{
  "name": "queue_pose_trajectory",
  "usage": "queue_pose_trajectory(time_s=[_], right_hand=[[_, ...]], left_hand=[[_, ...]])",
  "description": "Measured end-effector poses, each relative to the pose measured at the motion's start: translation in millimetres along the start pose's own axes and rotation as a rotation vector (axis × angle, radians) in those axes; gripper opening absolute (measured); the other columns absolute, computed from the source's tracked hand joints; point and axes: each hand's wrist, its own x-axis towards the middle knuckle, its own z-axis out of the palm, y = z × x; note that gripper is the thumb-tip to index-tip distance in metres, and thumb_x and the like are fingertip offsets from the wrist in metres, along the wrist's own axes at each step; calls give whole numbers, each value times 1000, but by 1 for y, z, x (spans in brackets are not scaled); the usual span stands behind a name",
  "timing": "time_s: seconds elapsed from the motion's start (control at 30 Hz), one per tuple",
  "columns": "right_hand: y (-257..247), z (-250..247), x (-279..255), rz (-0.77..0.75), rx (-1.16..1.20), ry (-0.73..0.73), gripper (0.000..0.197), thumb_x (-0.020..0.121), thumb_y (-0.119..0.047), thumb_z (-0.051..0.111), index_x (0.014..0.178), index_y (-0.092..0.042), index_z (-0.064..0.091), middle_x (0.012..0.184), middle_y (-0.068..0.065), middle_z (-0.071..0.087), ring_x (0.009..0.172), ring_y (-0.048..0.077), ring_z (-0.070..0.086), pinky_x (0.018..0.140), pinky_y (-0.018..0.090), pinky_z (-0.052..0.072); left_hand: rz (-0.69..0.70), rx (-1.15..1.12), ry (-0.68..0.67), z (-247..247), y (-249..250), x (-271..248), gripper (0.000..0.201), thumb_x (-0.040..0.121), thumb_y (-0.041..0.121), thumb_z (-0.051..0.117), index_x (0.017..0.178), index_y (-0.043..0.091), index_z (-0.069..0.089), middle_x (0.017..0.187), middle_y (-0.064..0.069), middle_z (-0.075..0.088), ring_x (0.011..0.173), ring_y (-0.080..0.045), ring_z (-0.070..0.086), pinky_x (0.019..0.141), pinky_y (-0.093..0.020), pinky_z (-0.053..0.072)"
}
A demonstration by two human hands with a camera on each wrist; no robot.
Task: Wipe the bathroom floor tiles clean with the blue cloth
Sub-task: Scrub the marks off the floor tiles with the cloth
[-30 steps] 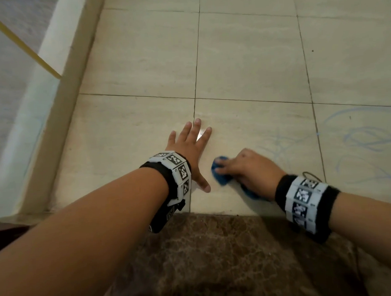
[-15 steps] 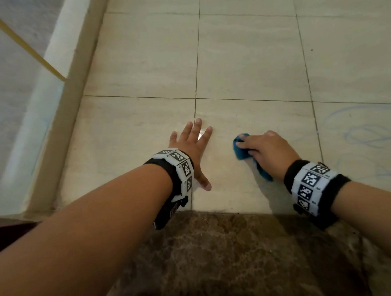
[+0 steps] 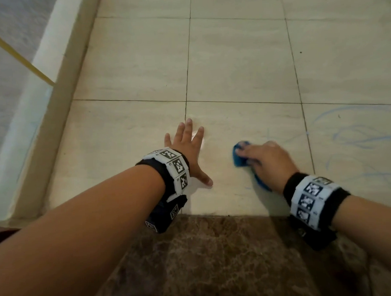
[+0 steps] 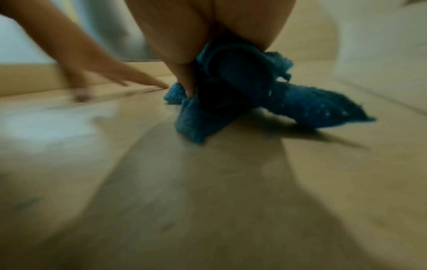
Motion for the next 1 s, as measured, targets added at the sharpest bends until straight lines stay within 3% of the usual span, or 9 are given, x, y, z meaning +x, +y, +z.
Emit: queue_pose_trajectory(time_s=[0.1, 0.2, 0.3, 0.47, 0.57, 0.63, 0.73, 0.83, 1.0], right_hand=[[-16, 11, -12, -301, -14, -148, 34, 79, -11, 68, 112, -21, 70, 112, 5, 68, 83, 31, 62, 77, 25, 45], [12, 8, 12, -141, 0, -62, 41, 90, -8, 56, 127, -26, 59, 131, 5, 57, 104, 33, 55, 95, 34, 42], [17, 6, 13, 15, -65, -5, 46, 94, -9, 48, 138, -22, 45, 149, -3, 36, 117, 28, 43, 103, 30, 28], [9, 9, -1, -448, -33, -139, 40, 75, -2, 71, 113, -12, 68, 120, 6, 65, 82, 34, 60, 74, 40, 51], [39, -4, 33, -106, 64, 107, 37, 80, 5, 59, 113, -10, 68, 120, 10, 65, 96, 37, 61, 89, 47, 49], [51, -16, 40, 167, 127, 209, 34, 88, -7, 57, 121, -15, 64, 127, 6, 60, 114, 31, 54, 104, 40, 40], [23, -11, 25, 38, -33, 20, 39, 90, -32, 57, 127, -20, 58, 134, -2, 55, 116, 27, 49, 103, 37, 35], [13, -4, 21, -130, -5, -58, 34, 86, -19, 63, 120, -19, 64, 125, 1, 62, 109, 27, 53, 98, 35, 38], [45, -14, 45, 265, 265, 292, 32, 82, 5, 62, 113, -4, 67, 123, 13, 61, 114, 25, 58, 100, 10, 27]], left_hand=[[37, 43, 36, -2, 14, 5, 145, 57, 75, 73, 147, 22, -28, 151, -8, -39, 142, -28, -30, 115, -57, -8], [59, 70, 5, 0, 22, 9, 147, 55, 73, 75, 146, 24, -30, 150, -8, -41, 142, -29, -30, 115, -59, -7], [53, 88, -20, 3, 21, 11, 148, 56, 73, 75, 144, 26, -34, 148, -6, -44, 141, -28, -32, 116, -58, -7], [50, 100, -17, 4, 21, 13, 148, 55, 76, 73, 143, 26, -35, 147, -6, -45, 141, -28, -32, 115, -57, -7], [50, 91, -22, 3, 21, 13, 149, 54, 74, 75, 143, 27, -35, 148, -5, -45, 141, -27, -32, 115, -58, -7], [44, 88, -28, 1, 22, 13, 149, 54, 74, 76, 142, 28, -35, 147, -5, -46, 141, -27, -32, 115, -58, -7], [30, 101, -46, -1, 24, 12, 150, 53, 73, 76, 141, 28, -37, 146, -5, -47, 141, -27, -32, 116, -59, -4], [13, 111, -56, -4, 26, 13, 151, 52, 72, 77, 142, 29, -37, 147, -5, -46, 142, -28, -31, 116, -59, -2], [-4, 88, -75, -8, 30, 11, 152, 52, 67, 81, 142, 29, -35, 147, -5, -45, 142, -28, -30, 116, -60, -1]])
